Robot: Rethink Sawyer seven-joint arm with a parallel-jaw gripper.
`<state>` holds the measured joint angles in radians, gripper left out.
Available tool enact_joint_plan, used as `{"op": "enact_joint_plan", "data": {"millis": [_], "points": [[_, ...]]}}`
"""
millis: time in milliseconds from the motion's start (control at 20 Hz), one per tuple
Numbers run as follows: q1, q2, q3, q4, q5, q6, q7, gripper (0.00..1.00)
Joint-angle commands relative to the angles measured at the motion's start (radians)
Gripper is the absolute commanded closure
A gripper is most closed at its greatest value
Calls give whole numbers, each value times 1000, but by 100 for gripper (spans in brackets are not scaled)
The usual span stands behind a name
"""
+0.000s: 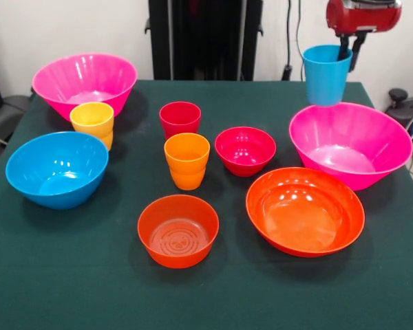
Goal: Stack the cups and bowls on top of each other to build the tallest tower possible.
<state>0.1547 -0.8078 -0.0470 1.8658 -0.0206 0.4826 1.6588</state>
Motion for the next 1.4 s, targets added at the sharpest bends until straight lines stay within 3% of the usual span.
{"op": "enact_joint_plan", "data": {"millis": [50, 650, 1400], "points": [[20, 108, 19, -97, 25, 56, 194, 100], [43, 200, 7, -120, 17, -62, 234, 100], [137, 287, -35, -200, 49, -61, 319, 100]]}}
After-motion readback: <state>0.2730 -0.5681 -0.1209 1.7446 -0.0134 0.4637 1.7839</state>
